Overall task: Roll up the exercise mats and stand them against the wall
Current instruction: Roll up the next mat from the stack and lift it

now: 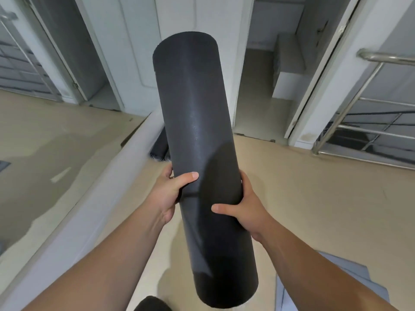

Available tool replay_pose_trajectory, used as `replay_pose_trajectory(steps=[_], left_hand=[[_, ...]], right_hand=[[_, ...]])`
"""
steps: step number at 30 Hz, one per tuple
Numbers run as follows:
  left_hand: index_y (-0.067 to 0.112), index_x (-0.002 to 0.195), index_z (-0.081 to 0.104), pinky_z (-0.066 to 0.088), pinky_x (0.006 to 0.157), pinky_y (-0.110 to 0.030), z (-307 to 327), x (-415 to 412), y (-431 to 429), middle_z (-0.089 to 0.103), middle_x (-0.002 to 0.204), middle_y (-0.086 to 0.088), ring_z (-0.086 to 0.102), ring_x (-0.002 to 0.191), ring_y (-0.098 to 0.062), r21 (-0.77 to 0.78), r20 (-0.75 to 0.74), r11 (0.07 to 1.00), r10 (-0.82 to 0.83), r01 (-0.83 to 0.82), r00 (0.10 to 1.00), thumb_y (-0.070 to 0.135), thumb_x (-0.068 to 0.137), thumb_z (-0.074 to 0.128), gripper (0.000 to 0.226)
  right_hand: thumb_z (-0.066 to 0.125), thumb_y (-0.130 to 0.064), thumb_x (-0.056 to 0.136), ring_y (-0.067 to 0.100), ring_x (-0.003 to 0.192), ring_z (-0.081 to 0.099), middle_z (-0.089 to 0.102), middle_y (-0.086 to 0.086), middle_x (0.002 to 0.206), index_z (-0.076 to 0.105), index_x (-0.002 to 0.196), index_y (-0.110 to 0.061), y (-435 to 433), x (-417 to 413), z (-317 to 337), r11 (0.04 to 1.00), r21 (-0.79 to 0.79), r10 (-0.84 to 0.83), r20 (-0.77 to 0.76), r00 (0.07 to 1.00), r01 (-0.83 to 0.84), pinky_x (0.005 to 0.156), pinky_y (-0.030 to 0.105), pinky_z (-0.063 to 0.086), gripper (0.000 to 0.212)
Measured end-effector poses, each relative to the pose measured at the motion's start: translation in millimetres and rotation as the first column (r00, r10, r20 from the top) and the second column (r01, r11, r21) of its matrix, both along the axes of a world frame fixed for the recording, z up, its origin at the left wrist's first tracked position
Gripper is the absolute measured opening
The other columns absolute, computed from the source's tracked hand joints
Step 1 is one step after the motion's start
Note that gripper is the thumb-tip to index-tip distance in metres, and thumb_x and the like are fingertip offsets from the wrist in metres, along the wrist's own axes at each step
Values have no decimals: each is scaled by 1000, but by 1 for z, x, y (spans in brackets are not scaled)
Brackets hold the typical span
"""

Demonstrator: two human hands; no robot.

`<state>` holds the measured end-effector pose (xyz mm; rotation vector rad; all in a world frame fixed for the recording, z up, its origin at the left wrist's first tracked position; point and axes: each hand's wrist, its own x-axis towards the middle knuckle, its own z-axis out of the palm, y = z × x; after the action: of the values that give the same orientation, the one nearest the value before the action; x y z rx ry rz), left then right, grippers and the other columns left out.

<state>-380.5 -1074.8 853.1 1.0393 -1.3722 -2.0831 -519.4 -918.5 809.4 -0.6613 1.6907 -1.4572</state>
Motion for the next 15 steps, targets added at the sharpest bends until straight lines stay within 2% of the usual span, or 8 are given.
replay_pose_trajectory(steps=[3, 6, 10, 13, 15], left_hand=[[28, 129, 61, 56, 69, -29, -15, -46, -80, 78, 106, 10, 75, 86, -7, 29, -5, 1000, -5, 5, 1000, 7, 86, 73, 49], [31, 130, 60, 53, 84, -35, -30, -95, -167, 77, 109, 13, 73, 98, -9, 40, -19, 997, -72, 72, 997, 12, 86, 76, 50], [36, 126, 59, 53, 76, -33, -41, -162, -284, 77, 101, 18, 74, 86, -4, 67, -18, 985, -156, 156, 988, 10, 85, 78, 51], [35, 123, 58, 51, 73, -30, -40, -212, -358, 77, 94, 21, 74, 82, -3, 99, -18, 972, -212, 212, 977, 12, 85, 78, 49], [32, 127, 58, 52, 73, -30, -40, -247, -398, 78, 96, 18, 75, 82, -4, 114, -4, 962, -248, 247, 969, 14, 85, 79, 51]], right_hand=[[103, -34, 53, 10, 122, 63, 61, -21, 135, 35, 148, -52, -79, -45, -9, 999, 32, -8, -36, 999, 10, 103, 44, 57, 119], [100, -41, 59, 11, 122, 61, 58, -18, 138, 33, 149, -51, -159, -91, -16, 997, 57, -44, -45, 998, 47, 103, 43, 57, 113], [95, -52, 59, 16, 123, 62, 60, -15, 137, 33, 150, -51, -263, -140, -21, 979, 88, -181, -26, 983, 182, 106, 48, 55, 110], [95, -38, 70, 14, 119, 65, 64, -17, 132, 38, 147, -51, -329, -176, -21, 962, 82, -263, 16, 965, 261, 104, 47, 57, 96], [96, -37, 70, 12, 117, 68, 66, -18, 130, 43, 142, -51, -365, -204, -22, 955, 83, -288, 38, 957, 285, 102, 44, 58, 91]])
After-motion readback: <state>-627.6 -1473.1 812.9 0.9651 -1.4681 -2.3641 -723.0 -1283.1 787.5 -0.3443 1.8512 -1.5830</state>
